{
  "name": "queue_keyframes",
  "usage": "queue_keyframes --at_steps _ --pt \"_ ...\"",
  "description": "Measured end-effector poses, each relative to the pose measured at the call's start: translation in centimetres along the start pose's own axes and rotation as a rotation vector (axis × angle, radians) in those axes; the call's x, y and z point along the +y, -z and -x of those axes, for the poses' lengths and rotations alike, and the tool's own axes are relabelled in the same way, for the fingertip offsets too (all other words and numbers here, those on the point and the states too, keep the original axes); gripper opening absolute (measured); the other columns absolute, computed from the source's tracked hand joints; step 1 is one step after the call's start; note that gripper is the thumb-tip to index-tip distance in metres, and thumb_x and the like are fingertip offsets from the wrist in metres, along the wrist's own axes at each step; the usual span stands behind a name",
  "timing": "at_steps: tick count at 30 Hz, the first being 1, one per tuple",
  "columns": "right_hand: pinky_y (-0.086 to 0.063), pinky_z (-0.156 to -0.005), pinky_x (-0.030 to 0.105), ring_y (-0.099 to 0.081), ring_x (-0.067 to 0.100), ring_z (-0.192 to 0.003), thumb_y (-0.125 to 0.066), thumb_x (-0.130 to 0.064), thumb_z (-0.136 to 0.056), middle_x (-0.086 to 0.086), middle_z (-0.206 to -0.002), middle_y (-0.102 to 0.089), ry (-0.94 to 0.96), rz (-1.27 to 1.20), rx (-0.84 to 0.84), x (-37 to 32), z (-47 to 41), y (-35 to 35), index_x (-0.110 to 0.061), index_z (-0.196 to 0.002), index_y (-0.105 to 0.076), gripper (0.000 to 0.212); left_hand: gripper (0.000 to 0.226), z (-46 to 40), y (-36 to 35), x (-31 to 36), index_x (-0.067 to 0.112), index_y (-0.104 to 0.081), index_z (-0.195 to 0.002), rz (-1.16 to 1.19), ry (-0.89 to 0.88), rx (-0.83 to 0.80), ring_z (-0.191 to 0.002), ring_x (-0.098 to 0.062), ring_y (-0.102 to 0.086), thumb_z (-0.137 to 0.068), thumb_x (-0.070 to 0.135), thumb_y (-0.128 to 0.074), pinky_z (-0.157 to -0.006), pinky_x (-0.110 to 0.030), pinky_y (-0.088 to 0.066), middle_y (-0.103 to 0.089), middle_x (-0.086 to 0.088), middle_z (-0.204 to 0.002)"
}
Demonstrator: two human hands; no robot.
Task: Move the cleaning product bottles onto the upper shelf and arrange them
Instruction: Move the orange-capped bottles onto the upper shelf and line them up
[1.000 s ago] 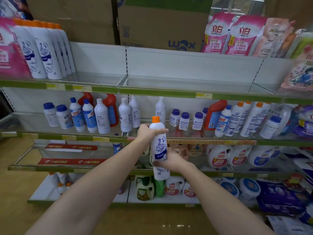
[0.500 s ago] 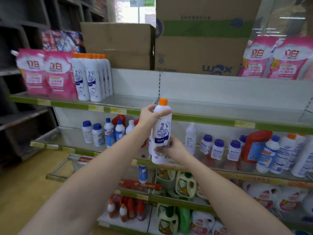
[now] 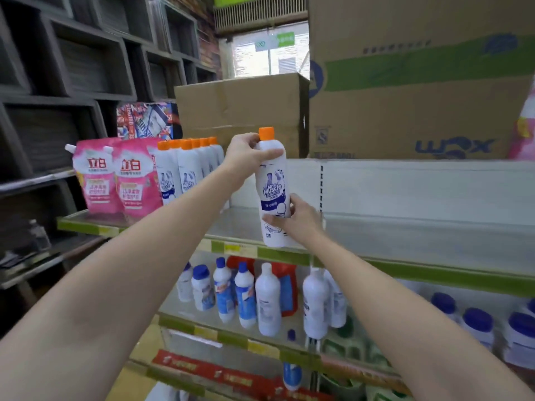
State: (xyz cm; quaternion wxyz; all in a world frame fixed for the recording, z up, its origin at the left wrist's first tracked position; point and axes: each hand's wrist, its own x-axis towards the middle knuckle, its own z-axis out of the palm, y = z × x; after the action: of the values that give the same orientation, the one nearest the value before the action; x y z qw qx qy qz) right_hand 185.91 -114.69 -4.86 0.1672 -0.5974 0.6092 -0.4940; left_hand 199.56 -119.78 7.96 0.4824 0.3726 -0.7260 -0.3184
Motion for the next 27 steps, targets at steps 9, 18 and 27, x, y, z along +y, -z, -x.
queue_keyframes --at_steps 9,18,27 --pt "-0.053 -0.085 0.034 -0.066 0.017 -0.101 -0.085 -0.037 -0.077 -0.004 -0.114 -0.071 -0.050 -0.073 -0.108 1.8 -7.1 -7.4 -0.019 -0.115 -0.060 0.048 0.070 -5.0 2.8 -5.2 0.017 -0.045 -0.139 -0.400 -0.099 0.022 -0.083 -0.007 -0.058 -0.081 0.021 -0.083 -0.075 -0.025 -0.054 -0.058 0.003 -0.097" --pt "-0.047 -0.085 0.034 -0.059 0.028 -0.110 -0.081 -0.033 -0.084 0.010 -0.125 -0.063 -0.074 0.089 -0.207 1.7 -13.9 -11.9 -0.007 -0.121 -0.051 0.055 0.075 -10.7 4.6 -8.2 0.012 -0.048 -0.127 -0.849 -0.198 0.043 -0.097 -0.027 -0.053 -0.067 0.021 -0.092 -0.075 -0.039 -0.049 -0.050 -0.009 -0.115" --pt "-0.044 -0.088 0.029 -0.061 0.028 -0.119 -0.080 -0.029 -0.087 0.008 -0.131 -0.064 -0.178 0.074 -0.156 2.5 -19.7 -14.9 -0.009 -0.128 -0.056 0.051 0.068 -16.8 4.5 -10.9 0.003 -0.049 -0.114 -1.023 -0.273 0.013 -0.089 -0.024 -0.051 -0.066 0.020 -0.093 -0.065 -0.033 -0.041 -0.051 -0.012 -0.112"
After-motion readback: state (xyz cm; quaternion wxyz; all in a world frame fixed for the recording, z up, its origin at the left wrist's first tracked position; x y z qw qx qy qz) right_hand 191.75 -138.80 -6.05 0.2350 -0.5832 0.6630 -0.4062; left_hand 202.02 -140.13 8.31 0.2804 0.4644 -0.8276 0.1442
